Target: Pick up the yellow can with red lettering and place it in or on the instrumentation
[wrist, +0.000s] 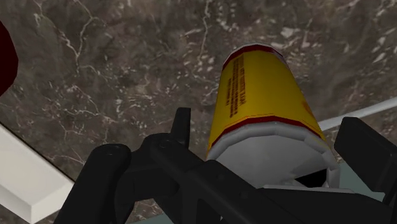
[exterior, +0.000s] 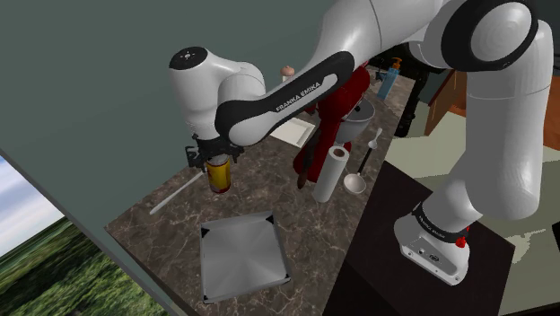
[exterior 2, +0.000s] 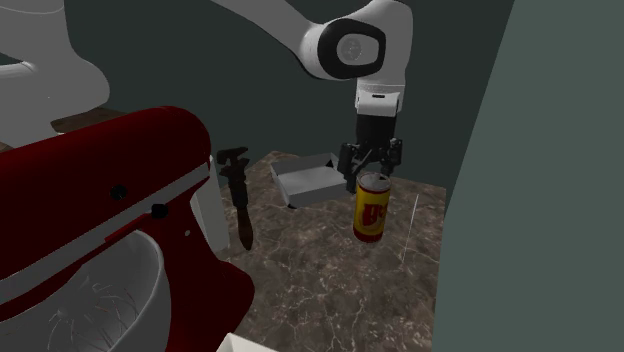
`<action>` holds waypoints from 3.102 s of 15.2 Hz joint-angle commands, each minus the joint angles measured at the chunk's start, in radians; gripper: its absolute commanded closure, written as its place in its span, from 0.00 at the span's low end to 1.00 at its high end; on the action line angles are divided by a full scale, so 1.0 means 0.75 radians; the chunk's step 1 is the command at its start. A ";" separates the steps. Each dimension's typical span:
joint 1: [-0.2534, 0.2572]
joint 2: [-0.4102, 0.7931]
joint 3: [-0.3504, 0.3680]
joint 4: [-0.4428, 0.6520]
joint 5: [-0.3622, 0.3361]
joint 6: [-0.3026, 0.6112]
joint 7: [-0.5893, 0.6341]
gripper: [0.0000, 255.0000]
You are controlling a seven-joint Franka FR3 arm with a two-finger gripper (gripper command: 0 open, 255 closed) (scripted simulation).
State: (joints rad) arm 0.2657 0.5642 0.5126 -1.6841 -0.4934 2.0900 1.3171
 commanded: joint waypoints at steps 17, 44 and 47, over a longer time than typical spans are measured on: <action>-0.010 -0.045 0.019 0.023 0.031 -0.061 -0.026 1.00; 0.025 -0.421 0.175 -0.097 0.245 -0.292 0.052 1.00; 0.052 -0.491 0.213 -0.154 0.289 -0.303 0.107 1.00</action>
State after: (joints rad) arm 0.2959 0.2060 0.6638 -1.7991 -0.2838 1.8726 1.3829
